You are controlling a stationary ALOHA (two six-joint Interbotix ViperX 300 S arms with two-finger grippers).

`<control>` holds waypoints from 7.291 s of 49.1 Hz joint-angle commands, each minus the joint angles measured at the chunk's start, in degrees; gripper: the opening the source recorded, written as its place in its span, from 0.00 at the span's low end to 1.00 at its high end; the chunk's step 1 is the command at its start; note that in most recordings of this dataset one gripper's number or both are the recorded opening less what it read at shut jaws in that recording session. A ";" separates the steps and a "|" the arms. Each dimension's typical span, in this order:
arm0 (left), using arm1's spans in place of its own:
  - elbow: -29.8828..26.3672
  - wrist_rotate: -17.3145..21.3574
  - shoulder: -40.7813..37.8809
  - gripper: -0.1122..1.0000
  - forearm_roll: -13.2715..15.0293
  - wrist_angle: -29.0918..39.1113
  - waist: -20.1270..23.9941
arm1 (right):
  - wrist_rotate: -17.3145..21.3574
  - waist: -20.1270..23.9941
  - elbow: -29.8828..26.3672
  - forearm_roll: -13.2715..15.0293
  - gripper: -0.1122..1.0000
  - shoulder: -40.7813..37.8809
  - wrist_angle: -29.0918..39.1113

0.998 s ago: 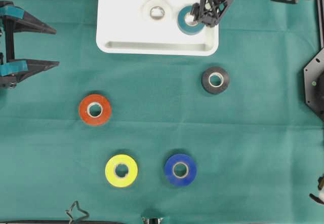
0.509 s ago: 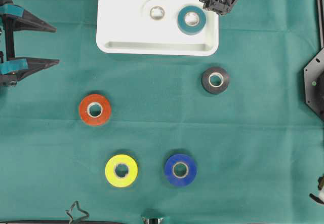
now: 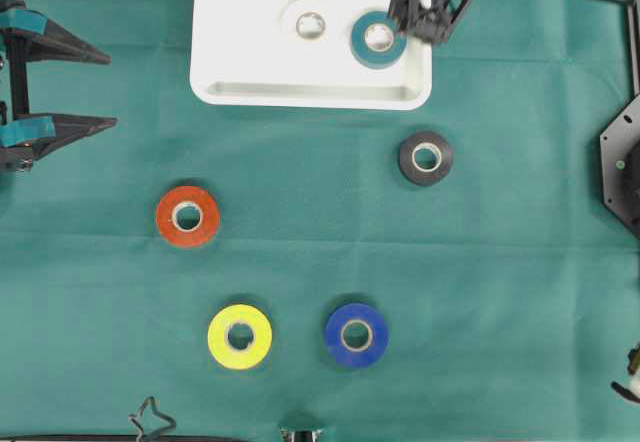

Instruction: Pick up the tape from a random location and place it into the white case.

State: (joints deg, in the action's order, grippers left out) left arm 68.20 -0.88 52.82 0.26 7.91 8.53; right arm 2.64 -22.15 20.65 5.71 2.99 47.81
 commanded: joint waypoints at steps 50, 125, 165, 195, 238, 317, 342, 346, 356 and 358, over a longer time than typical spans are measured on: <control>-0.70 0.00 -0.35 0.99 0.18 0.62 0.09 | 5.63 14.59 3.08 0.26 0.89 11.78 -4.31; -0.53 0.09 -0.35 0.99 0.09 0.62 0.18 | 5.63 23.55 43.86 -3.96 0.89 45.00 -40.17; -0.62 -0.09 0.09 0.99 0.18 1.85 -12.83 | 5.63 23.55 43.77 -3.96 0.89 45.09 -39.64; -2.55 0.18 -6.59 0.99 0.18 -7.91 -12.74 | 5.45 23.55 43.68 -3.87 0.89 45.00 -39.64; -14.15 -0.70 -21.80 0.99 0.18 -0.62 -13.97 | 5.36 23.55 43.68 -3.87 0.89 45.09 -39.29; -37.35 -0.53 -33.57 0.99 -0.35 41.92 -13.89 | 5.27 23.55 43.33 -3.87 0.89 44.91 -37.53; -37.09 -0.70 -34.54 0.99 -0.44 41.40 -13.89 | 5.27 23.55 43.42 -3.87 0.89 44.91 -37.62; -36.65 -0.62 -35.33 0.99 -0.35 40.52 -13.97 | 5.27 23.55 43.42 -3.87 0.89 44.91 -37.53; -34.01 -0.62 -38.50 0.99 -0.35 36.12 -13.97 | 5.27 23.55 43.42 -3.87 0.89 44.91 -37.53; -33.22 -0.62 -39.64 0.99 -0.44 34.98 -13.97 | 5.27 23.55 43.42 -3.87 0.89 44.91 -37.53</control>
State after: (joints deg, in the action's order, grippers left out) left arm 34.63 -1.49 13.97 0.00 44.91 -5.27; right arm 8.00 1.32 65.13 1.76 48.08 10.55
